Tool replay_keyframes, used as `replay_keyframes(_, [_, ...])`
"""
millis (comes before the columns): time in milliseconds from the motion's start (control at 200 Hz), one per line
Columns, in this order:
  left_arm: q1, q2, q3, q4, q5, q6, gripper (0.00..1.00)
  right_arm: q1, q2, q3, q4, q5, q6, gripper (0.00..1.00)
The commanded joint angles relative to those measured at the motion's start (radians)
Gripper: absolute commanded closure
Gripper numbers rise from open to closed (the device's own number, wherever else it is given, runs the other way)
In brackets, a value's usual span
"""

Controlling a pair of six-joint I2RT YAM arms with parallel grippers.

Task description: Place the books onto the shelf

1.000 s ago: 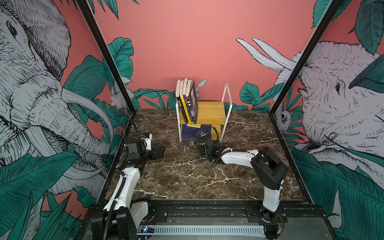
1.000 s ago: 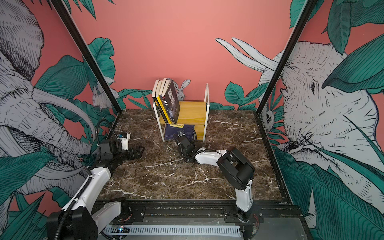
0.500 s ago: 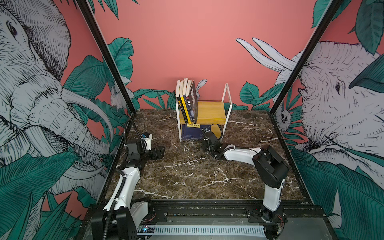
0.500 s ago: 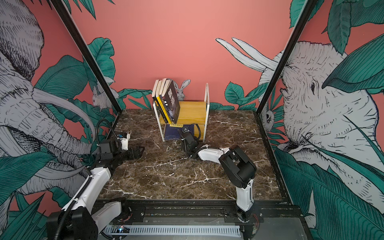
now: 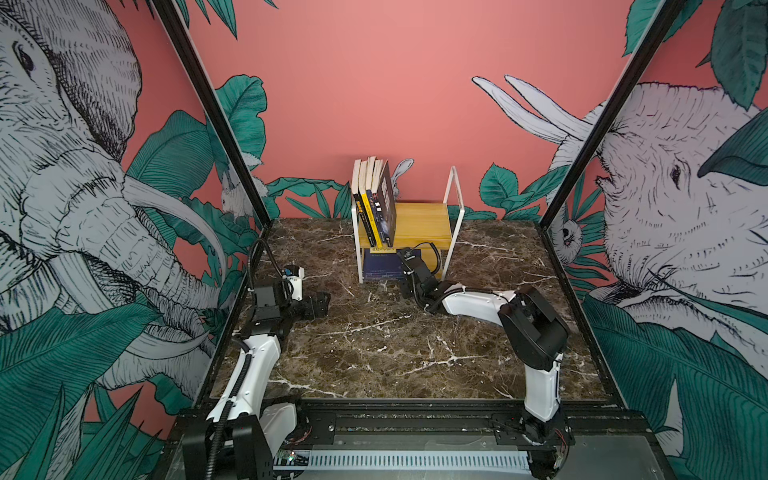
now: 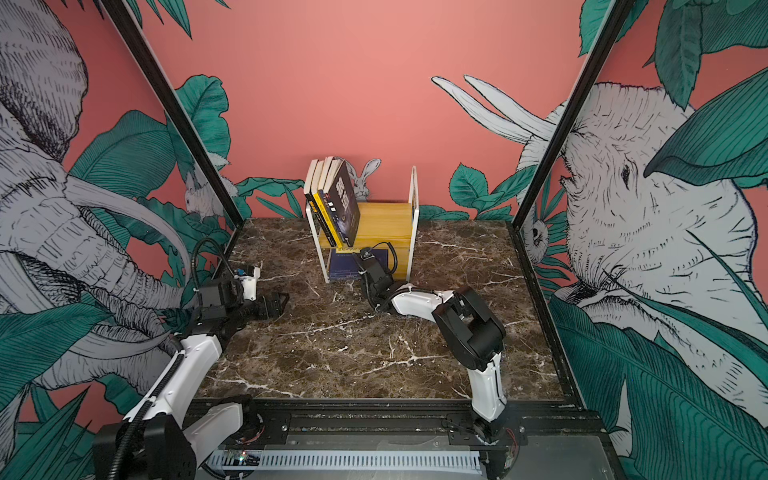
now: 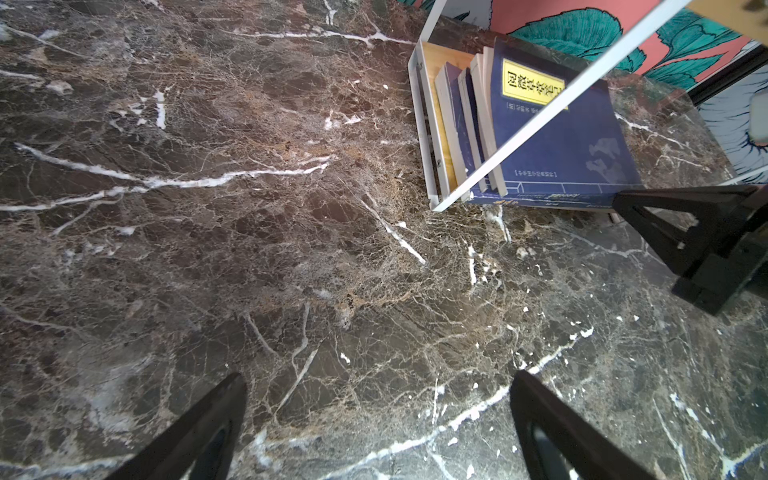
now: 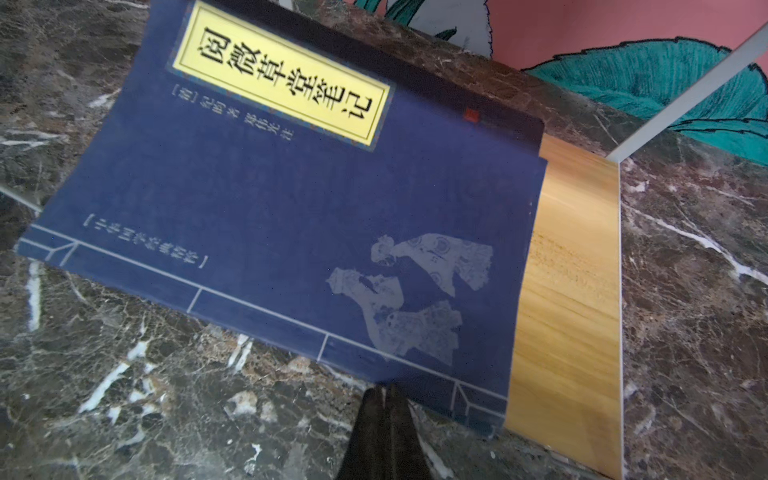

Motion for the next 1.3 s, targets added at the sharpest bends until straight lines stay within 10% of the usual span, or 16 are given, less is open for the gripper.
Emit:
replay_keyframes(0, [-0.003, -0.018, 0.005, -0.013, 0.002, 0.017, 0.01, 0.006, -0.006, 0.024, 0.032, -0.04, 0.029, 1.0])
replay_keyframes(1295, [-0.004, -0.013, -0.004, -0.003, 0.008, 0.016, 0.01, 0.141, 0.138, 0.092, 0.218, -0.042, 0.34, 1.0])
